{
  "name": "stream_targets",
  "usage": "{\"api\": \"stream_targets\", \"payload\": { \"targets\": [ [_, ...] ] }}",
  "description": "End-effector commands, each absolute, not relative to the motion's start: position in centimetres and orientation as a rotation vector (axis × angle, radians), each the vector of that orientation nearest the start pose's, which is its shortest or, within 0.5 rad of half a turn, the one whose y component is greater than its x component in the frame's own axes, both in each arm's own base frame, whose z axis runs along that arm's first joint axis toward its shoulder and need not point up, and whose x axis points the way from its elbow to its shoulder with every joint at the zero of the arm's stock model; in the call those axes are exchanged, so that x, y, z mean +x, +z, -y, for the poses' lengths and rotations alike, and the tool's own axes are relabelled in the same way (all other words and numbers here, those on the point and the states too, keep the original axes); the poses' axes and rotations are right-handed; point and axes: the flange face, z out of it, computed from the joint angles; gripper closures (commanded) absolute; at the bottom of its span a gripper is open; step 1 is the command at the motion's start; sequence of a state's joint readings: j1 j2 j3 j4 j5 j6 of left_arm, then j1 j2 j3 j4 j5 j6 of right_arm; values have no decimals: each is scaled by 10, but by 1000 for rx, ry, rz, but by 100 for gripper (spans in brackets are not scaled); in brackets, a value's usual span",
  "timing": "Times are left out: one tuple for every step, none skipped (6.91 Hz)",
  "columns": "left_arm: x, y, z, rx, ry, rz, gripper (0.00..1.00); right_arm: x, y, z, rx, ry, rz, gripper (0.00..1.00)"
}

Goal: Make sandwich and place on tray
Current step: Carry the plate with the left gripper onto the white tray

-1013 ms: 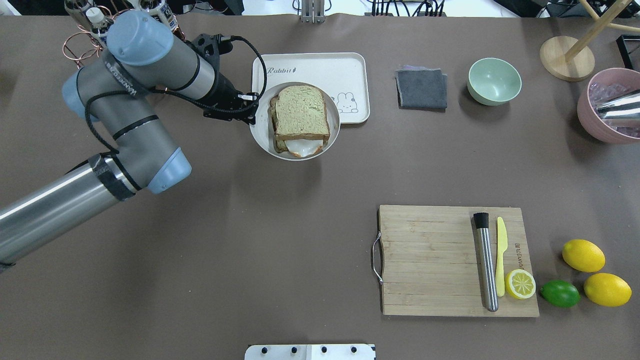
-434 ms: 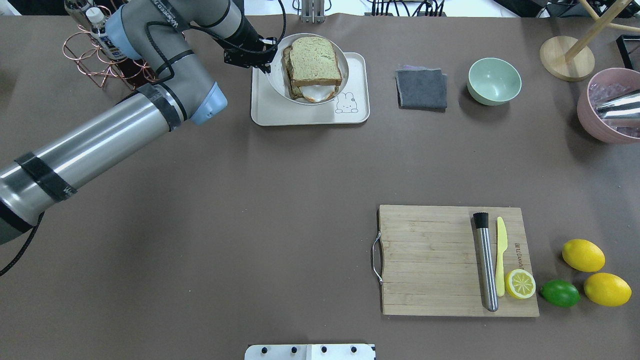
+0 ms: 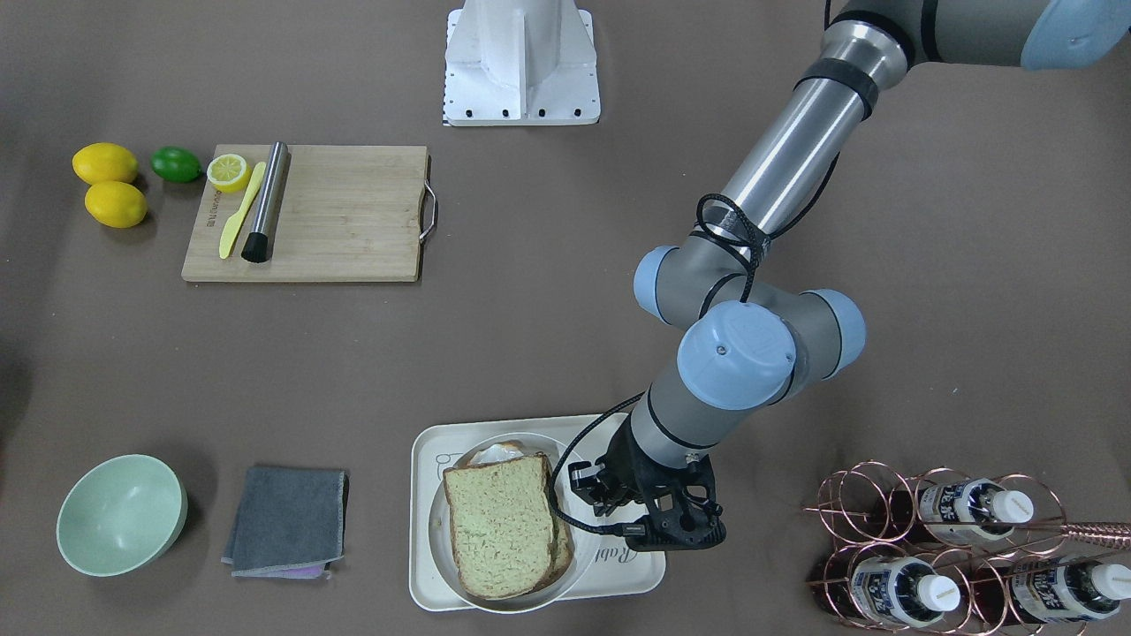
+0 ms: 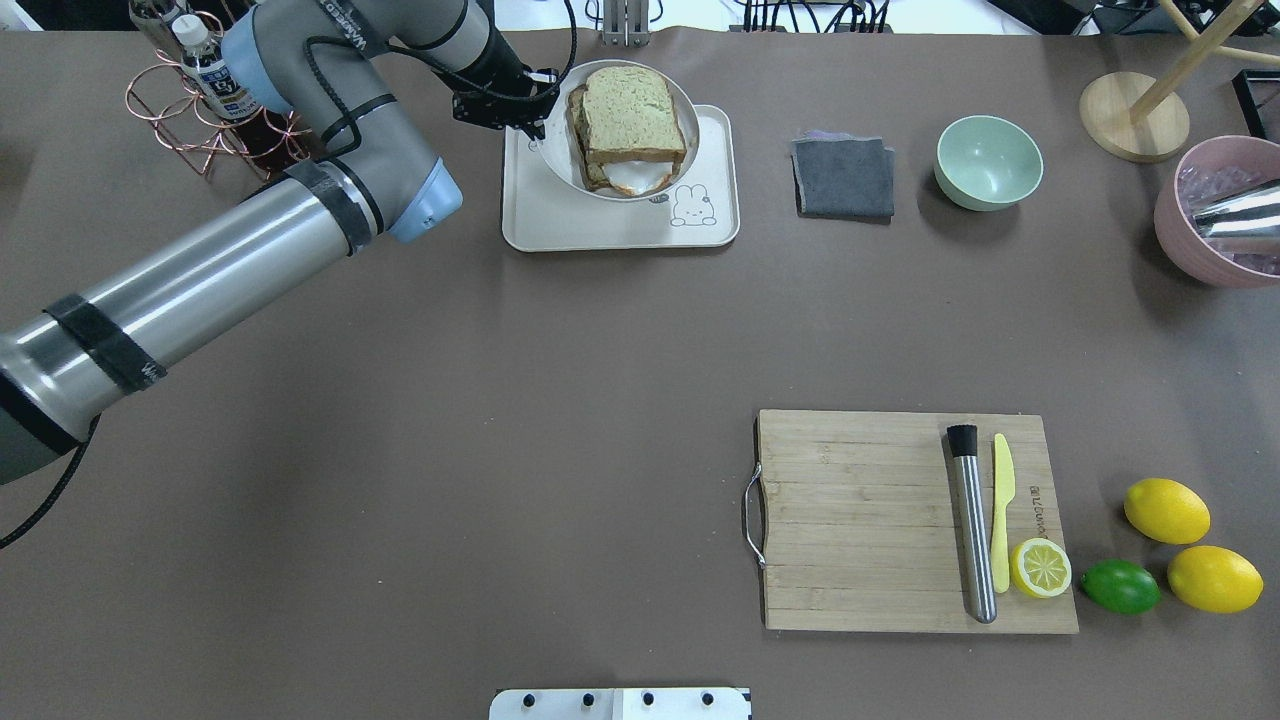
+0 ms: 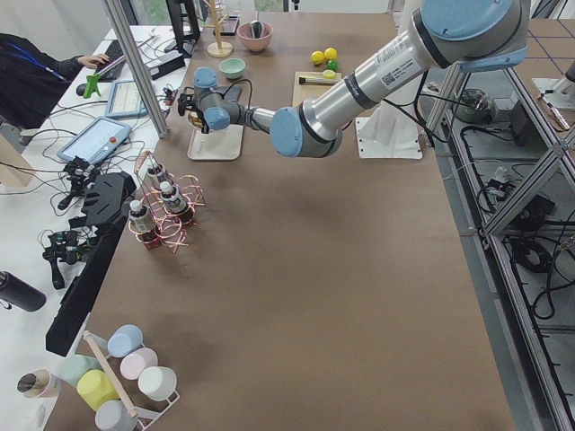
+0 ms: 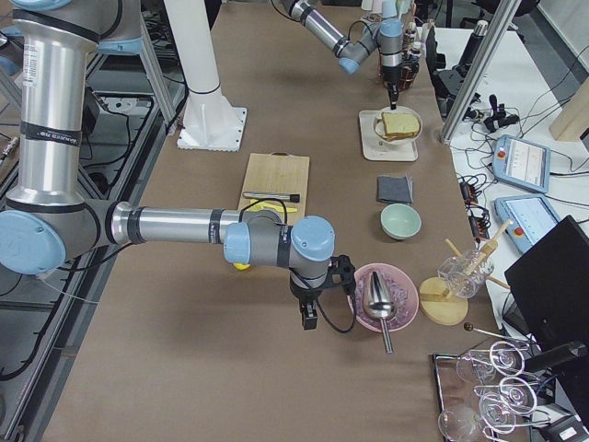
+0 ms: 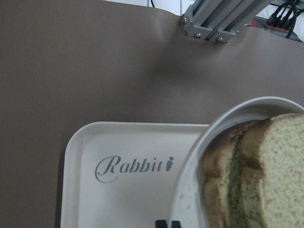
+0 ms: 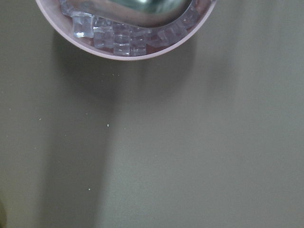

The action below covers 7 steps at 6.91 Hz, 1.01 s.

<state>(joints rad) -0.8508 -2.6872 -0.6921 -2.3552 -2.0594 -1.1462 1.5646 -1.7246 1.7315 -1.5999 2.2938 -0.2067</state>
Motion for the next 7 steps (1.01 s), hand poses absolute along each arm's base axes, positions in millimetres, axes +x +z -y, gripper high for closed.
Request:
{"api": "stream_targets", "payload": {
  "targets": [
    [536,220,718,268,-135,-1058,100,65,659,426,48,-194,723,0],
    [536,220,718,268,-135,-1058,100,65,659,427,46,-194,724,0],
    [534,231,718,268,-140,-1046,100,65,660,426,44,-192,724,0],
    [533,239,719,284,-120,-1032,100,65,662,426,42,-191,725,0],
    [533,244,717,287,-108,-1027,73,65,662,426,41,-191,725,0],
    [532,250,716,291,-102,-1024,1,65,662,426,41,-191,725,0],
    [528,250,713,304,-93,-1031,1,65,662,426,41,-191,725,0]
  ]
}}
